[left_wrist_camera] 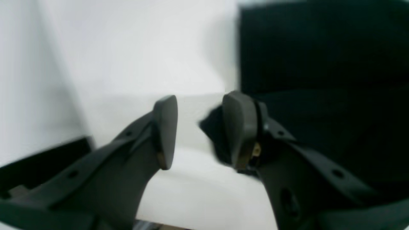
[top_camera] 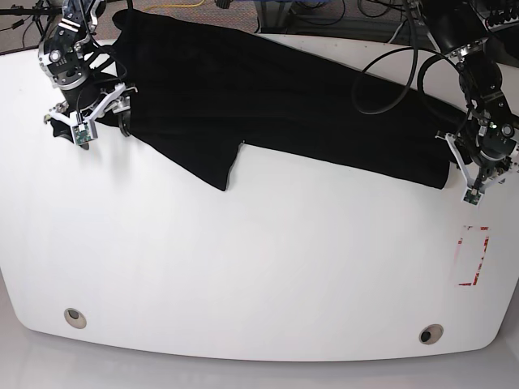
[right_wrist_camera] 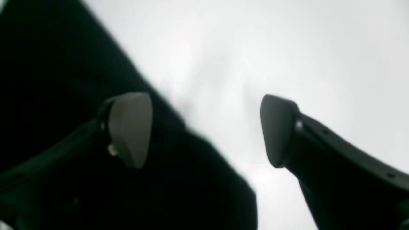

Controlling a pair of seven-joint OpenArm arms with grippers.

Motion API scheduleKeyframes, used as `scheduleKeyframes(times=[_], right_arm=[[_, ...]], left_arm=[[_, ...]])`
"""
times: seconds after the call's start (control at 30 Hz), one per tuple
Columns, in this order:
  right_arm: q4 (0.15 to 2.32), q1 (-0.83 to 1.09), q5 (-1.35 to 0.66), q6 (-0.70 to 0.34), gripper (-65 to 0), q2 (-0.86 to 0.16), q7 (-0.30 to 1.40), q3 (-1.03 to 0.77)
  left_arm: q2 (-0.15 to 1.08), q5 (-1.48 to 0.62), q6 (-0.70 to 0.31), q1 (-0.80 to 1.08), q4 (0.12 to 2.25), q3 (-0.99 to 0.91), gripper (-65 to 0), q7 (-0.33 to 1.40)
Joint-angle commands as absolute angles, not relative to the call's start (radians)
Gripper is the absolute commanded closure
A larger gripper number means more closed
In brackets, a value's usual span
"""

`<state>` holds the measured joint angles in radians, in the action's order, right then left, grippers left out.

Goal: Fold the T-shirt properly
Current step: 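Release the folded edge with both grippers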

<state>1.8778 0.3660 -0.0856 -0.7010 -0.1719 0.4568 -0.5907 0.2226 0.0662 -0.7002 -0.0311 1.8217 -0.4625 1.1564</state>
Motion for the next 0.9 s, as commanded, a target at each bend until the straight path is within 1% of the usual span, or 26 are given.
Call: scheduleKeyframes(times=[0.0,0.1,0.27,0.37,0.4,0.43,0.57,0.63,0.7,0.73,0.87], right_arm=[[1.905,0.348,-0.117,-0.698,-51.0,-0.188,0.441,-0.595],[1.923,0.306,-0.136,-0.698,-51.0,-0.183,0.458,-0.593],[1.989,0.3,-0.185,-0.698,-49.6,-0.18,0.587,-0.593],[2.008,0.317,-0.229,-0.698,-42.5,-0.159,0.648,-0.601],[2.011,0.332,-0.242,-0.698,-37.1,-0.15,0.667,-0.601],[2.012,0.341,-0.245,-0.698,-34.2,-0.147,0.671,-0.601],[2.009,0.406,-0.251,-0.698,-17.9,-0.14,0.676,-0.601],[2.006,0.433,-0.257,-0.698,-10.8,-0.139,0.676,-0.599],[2.005,0.458,-0.257,-0.698,-5.4,-0.127,0.677,-0.596],[2.005,0.472,-0.255,-0.698,-3.8,-0.116,0.677,-0.596],[2.002,0.504,-0.248,-0.698,-3.6,-0.091,0.677,-0.596]], left_arm=[[0.232,0.059,-0.698,-0.064,1.883,-0.463,-25.4,1.17],[0.199,0.061,-0.698,-0.094,1.916,-0.464,-25.4,1.185],[0.177,0.07,-0.698,-0.097,1.925,-0.464,-25.4,1.187],[0.171,0.07,-0.698,-0.085,1.888,-0.464,-25.3,1.187],[0.171,0.07,-0.698,-0.067,1.863,-0.464,-25.3,1.184],[0.171,0.07,-0.698,-0.061,1.851,-0.464,-25.1,1.184],[0.173,0.068,-0.698,-0.01,1.799,-0.469,-25.1,1.141],[0.174,0.068,-0.698,0.019,1.779,-0.469,-25.1,1.101],[0.174,0.068,-0.698,0.045,1.765,-0.469,-25.1,1.069],[0.176,0.068,-0.698,0.062,1.755,-0.469,-25.1,1.053],[0.177,0.068,-0.698,0.096,1.721,-0.469,-25.1,1.023]])
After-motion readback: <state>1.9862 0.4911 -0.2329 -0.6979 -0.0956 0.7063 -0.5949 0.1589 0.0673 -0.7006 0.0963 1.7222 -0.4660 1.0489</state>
